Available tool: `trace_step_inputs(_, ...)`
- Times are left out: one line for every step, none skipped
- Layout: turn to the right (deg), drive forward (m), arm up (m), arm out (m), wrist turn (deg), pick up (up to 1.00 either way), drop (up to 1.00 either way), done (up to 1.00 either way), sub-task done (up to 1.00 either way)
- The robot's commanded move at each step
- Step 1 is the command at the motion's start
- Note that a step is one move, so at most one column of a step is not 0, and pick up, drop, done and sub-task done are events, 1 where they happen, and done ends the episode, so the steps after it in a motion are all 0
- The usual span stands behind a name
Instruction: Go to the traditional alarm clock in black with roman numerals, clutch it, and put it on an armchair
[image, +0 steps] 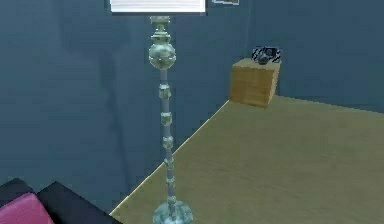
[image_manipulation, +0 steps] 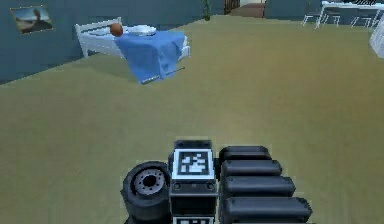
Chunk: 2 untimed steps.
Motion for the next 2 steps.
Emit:
trace_step_inputs(15.0, 0.0, 0.0, 0.0, 0.0, 0.0, 0.0, 0.0, 0.0)
trace_step_inputs(0.0, 0.1, 0.0, 0.0, 0.0, 0.0, 0.0, 0.0, 0.0)
